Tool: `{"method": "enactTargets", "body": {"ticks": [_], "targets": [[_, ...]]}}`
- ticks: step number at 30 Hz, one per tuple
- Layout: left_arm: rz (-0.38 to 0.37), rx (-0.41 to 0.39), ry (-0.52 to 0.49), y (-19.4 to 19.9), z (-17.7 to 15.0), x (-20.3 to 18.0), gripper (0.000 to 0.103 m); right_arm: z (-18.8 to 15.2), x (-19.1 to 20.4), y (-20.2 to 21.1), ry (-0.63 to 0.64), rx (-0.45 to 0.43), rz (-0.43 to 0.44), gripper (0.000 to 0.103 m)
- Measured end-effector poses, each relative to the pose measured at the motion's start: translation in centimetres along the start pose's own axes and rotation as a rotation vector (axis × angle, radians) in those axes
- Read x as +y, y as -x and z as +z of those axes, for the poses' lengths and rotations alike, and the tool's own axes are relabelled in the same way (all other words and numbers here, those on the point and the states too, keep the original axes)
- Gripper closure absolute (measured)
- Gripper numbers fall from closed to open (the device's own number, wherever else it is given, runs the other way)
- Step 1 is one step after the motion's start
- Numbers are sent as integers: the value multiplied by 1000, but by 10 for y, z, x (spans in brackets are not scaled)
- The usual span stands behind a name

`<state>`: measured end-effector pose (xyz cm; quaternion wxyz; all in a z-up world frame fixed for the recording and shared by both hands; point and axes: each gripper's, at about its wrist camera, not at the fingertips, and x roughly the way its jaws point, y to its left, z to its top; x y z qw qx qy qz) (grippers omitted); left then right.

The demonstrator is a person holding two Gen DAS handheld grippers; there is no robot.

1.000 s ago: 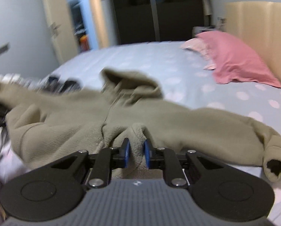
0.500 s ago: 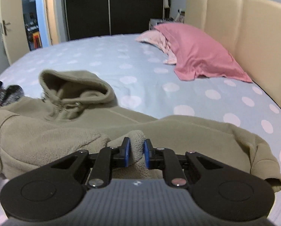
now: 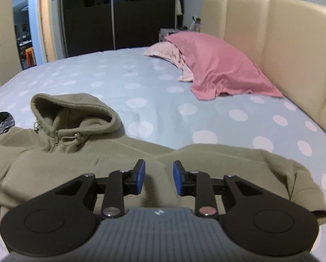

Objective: Fold clothes

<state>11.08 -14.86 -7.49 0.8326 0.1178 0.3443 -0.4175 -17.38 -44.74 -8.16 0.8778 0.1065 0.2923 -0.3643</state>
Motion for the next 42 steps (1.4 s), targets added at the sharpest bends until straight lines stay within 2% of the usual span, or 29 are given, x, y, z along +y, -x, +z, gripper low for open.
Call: {"method": "enactTargets", "body": {"ticks": [3, 7, 11, 13, 18, 23, 28, 32, 34, 35, 36, 38, 40, 42], "targets": [[0, 6, -37, 6, -6, -3, 51, -7, -1, 14, 39, -21, -2, 64], [2, 29, -53, 4, -12, -7, 48, -16, -10, 21, 41, 0, -26, 63], [12, 36, -12, -2, -9, -8, 44, -19, -14, 18, 18, 32, -39, 61], [11, 35, 25, -8, -4, -9, 43, -17, -14, 15, -2, 41, -31, 56], [37, 63, 88, -28, 3, -10, 42, -6, -10, -2, -95, 57, 12, 50], [44, 98, 98, -49, 4, -10, 42, 0, -6, -35, -166, 136, -38, 50], [96, 106, 73, -64, 5, -13, 42, 3, 3, -57, -88, 146, -58, 51], [122, 96, 131, -71, 10, -4, 43, 4, 4, -68, -52, 160, -91, 54], [124, 93, 172, -74, 12, 2, 56, 5, 1, -72, -53, 171, -91, 68], [114, 93, 183, -74, 14, 3, 76, 5, -1, -73, -55, 176, -88, 73], [105, 93, 195, -74, 15, 5, 91, 6, -3, -73, -64, 177, -77, 80], [106, 66, 204, -68, 17, 5, 97, 9, -5, -68, -77, 158, -72, 84], [135, 24, 185, -56, 24, 4, 98, 14, -3, -58, -64, 120, -90, 89], [125, -21, 199, -36, 31, 7, 98, 18, -1, -46, -56, 84, -111, 90]]}}
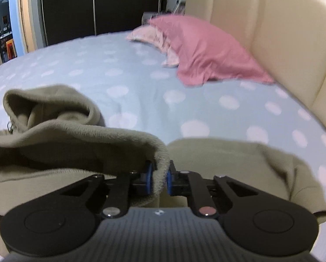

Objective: Fold clothes

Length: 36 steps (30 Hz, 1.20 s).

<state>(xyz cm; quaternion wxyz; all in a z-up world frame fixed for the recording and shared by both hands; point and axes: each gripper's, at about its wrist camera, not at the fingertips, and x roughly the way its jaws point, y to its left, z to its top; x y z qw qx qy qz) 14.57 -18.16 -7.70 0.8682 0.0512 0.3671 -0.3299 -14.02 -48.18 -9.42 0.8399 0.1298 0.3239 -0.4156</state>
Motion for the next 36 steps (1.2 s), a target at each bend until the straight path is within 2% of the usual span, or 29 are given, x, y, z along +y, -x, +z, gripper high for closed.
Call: {"method": "enactTargets", "body": {"ticks": [3, 7, 11, 15, 20, 23, 28, 36], "targets": [[-52, -56, 27, 37, 11, 6, 98, 4, -2, 22, 2, -55, -24, 92], [-89, -119, -49, 97, 12, -2, 98, 6, -16, 65, -25, -116, -7, 92], [-141, -114, -101, 147, 2, -8, 98, 1, -38, 116, -43, -123, 31, 92], [-241, -79, -139, 199, -20, -6, 98, -16, -55, 167, 3, -121, 42, 93], [-328, 38, -207, 251, -50, -7, 98, -39, -70, 232, 92, -107, 45, 94], [-333, 156, -272, 260, -76, -10, 99, -59, -70, 247, 196, -30, 31, 94], [-304, 372, -433, 243, -129, -31, 99, -106, -64, 236, 291, 170, 20, 94], [-275, 650, -589, 187, -201, -38, 99, -184, -57, 192, 411, 480, 51, 94]]}}
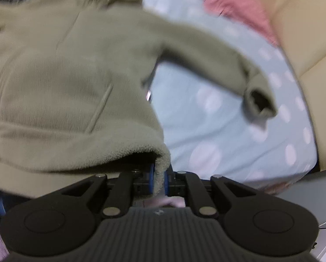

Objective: Fold clothes

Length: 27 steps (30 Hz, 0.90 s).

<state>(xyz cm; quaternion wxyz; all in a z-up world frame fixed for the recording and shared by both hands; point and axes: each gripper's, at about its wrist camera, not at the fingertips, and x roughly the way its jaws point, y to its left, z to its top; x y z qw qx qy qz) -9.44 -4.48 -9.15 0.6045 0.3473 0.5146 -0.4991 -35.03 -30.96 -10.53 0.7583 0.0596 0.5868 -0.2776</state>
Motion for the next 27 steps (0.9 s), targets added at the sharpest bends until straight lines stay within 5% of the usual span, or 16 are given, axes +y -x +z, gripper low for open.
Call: {"method": "enactTargets", "body": {"ticks": [6, 10, 14, 17, 23, 24, 27], "targets": [[38, 69, 0, -38, -9, 1, 96, -6, 12, -31, 54, 79, 55, 92], [116, 44, -84, -42, -16, -17, 86, -4, 25, -27, 155, 37, -9, 61], [250, -6, -217, -39, -20, -42, 67, -6, 43, -21, 324, -22, -65, 60], [301, -45, -316, -38, -26, -57, 64, -7, 58, -16, 445, -56, -71, 60], [330, -119, -452, -37, -31, -75, 65, -21, 87, -8, 696, -85, -33, 67], [305, -120, -447, -37, -31, -73, 79, -24, 92, -9, 738, -83, -26, 80], [217, -134, -383, -27, -27, -60, 98, -23, 93, -9, 765, -61, -14, 94]]}}
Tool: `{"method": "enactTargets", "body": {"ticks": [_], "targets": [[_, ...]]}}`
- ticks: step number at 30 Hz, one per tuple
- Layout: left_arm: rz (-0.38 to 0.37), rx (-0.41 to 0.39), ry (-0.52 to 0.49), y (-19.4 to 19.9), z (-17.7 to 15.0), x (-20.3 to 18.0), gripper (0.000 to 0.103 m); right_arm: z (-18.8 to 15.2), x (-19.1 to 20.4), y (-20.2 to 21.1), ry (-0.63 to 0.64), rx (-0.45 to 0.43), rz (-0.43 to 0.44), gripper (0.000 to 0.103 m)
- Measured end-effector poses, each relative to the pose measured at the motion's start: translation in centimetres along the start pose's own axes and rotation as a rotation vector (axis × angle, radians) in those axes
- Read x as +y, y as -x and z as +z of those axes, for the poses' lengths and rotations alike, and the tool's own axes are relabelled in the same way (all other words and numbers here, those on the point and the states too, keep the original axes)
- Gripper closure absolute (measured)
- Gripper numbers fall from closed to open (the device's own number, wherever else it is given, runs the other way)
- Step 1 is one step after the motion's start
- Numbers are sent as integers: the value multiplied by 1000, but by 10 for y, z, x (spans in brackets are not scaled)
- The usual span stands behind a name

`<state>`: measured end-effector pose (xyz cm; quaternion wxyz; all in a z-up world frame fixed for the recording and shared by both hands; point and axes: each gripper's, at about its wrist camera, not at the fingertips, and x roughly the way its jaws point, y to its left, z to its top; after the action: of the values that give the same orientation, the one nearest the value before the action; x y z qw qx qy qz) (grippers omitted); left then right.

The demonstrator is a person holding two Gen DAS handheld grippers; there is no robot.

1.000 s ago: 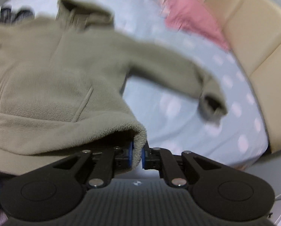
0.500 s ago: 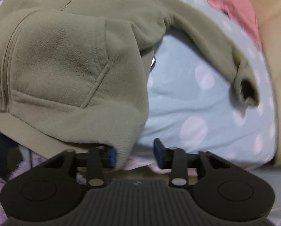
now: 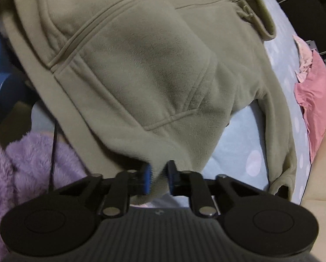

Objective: Fold clothes

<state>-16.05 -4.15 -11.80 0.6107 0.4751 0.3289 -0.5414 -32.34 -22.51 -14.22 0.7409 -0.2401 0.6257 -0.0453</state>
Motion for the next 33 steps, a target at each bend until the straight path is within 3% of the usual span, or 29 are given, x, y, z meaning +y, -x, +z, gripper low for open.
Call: {"method": "enactTargets", "body": {"ticks": [4, 6, 8, 11, 16, 18, 23, 25, 26, 28, 33], "targets": [[-121, -20, 80, 27, -2, 26, 98, -5, -17, 17, -24, -4, 46, 96], [-174, 26, 76, 33, -2, 31, 99, -12, -31, 22, -24, 25, 72, 96], [-228, 103, 41, 26, -3, 33, 99, -20, -40, 24, -26, 60, 120, 97], [-250, 206, -18, 8, -5, 24, 99, -23, -41, 14, -17, 106, 185, 97], [-314, 289, 63, -27, -1, 33, 97, -18, -31, -21, 0, 179, 267, 96], [-357, 298, 119, -31, -1, 42, 91, -17, -32, -28, -11, 190, 278, 94], [-432, 280, 202, -21, 2, 64, 72, -20, -49, -23, -77, 182, 315, 82], [-438, 251, 270, -13, 7, 81, 67, -22, -61, -16, -124, 166, 336, 73], [-446, 231, 307, -9, 10, 92, 62, -22, -67, -12, -155, 149, 350, 73], [-458, 179, 377, 3, 17, 115, 61, -24, -80, -4, -216, 109, 376, 70], [-357, 55, 498, 13, 40, 171, 61, -20, -124, 20, -392, -18, 311, 68]]}}
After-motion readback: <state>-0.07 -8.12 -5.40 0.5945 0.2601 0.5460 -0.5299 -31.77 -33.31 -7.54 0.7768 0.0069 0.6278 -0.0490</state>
